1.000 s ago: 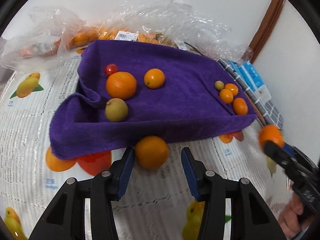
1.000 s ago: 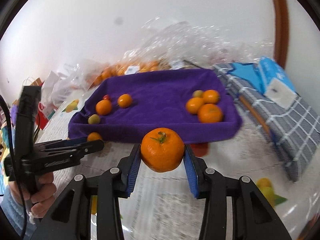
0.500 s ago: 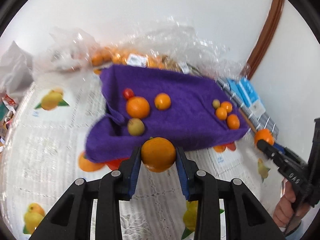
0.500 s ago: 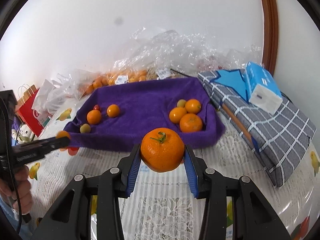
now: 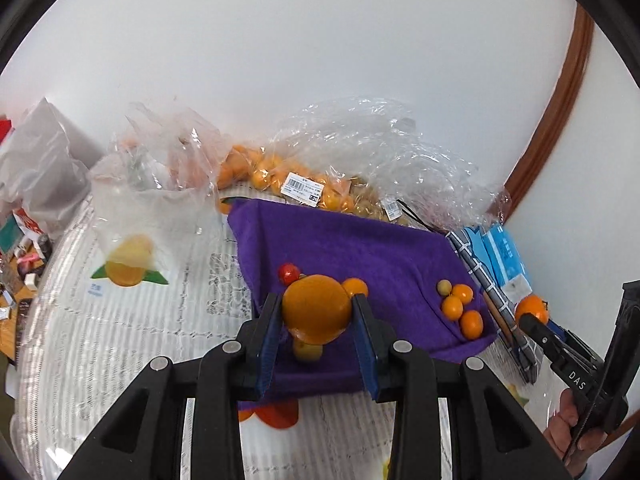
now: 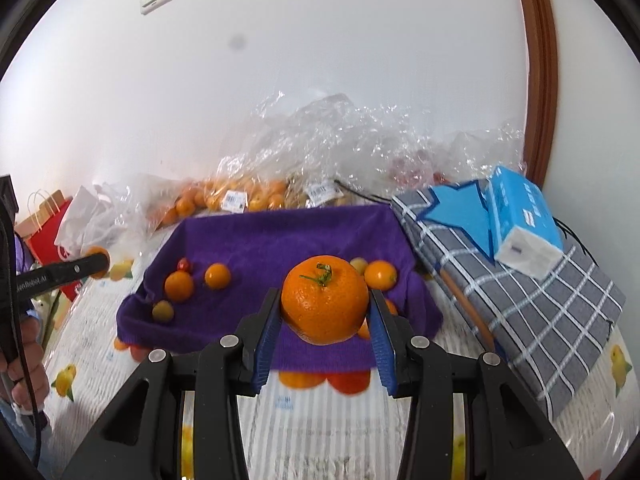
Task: Organize fruits
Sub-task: 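Carry both oranges over the purple towel with both tools, then open both tools to drop the oranges on the towel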
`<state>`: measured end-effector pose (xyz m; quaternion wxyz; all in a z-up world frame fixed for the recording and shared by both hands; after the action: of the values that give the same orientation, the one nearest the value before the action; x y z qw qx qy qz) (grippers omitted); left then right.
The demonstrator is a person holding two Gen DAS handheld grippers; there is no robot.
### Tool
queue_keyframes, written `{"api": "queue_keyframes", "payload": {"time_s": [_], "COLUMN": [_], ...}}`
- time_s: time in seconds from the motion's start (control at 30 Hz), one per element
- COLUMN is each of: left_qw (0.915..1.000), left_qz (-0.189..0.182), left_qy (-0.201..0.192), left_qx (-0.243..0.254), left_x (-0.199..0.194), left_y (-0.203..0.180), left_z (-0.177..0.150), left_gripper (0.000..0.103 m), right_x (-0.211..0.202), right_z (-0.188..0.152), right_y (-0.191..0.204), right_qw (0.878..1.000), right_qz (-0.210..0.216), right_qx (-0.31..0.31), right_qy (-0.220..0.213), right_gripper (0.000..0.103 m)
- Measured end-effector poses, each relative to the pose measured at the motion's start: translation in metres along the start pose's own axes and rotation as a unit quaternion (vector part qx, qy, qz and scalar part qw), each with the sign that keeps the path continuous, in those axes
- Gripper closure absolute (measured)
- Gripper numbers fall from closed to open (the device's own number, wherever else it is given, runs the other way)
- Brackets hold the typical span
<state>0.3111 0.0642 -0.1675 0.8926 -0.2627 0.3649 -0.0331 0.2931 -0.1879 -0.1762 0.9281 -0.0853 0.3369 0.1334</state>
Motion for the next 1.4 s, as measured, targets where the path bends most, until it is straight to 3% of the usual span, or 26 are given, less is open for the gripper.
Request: {"api": "queue_keyframes", "payload": {"time_s": [0.2, 0.43, 0.83, 1.2, 1.4], "left_qw": [0.9996, 0.9985, 0.9969, 0.9968, 0.9989], "left_qz": [-0.015, -0.011, -0.009, 0.004, -0.010], "left_qy": [0.025, 0.049, 0.069, 0.061, 0.036], "left_qx": [0.000, 0.022, 0.036, 0.051, 0.028], "left_x": [0.035, 0.077, 0.094, 0.085, 0.032], "left_y": [-0.016, -0.028, -0.022, -0.027, -0.039], "left_z": [-0.010, -0.032, -0.052, -0.051, -0.043], "left_gripper": [0.070, 0.070, 0.070, 0.069, 0.054], "right_x": [0.036, 0.075, 0.100, 0.086, 0.030], "right_z": [0.004, -0.017, -0.037, -0.034, -0.022], "right_y": [0.009, 0.016, 0.022, 0.021, 0.018], "right_qw": [1.000, 0.999, 0.997, 0.998, 0.999], "right_qz": [0.020, 0.032, 0.045, 0.031, 0.024], "right_qx": [-0.002, -0.008, -0.012, -0.010, 0.022], "right_qy": [0.010, 0.041, 0.068, 0.047, 0.032], "right_gripper": [0.061, 0.061, 0.061, 0.059, 0.049]}}
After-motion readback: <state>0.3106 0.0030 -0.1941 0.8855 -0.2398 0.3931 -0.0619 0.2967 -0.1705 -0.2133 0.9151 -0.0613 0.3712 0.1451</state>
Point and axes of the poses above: each gripper's, at about its wrist camera, not at the fingertips, and x roughly the way its jaws point, y to its left, z to its top, the point moved 10 cm from there along x, roughly the way its jaws point, and after that the axes turned 15 degrees about -x, right-handed, at the moved point
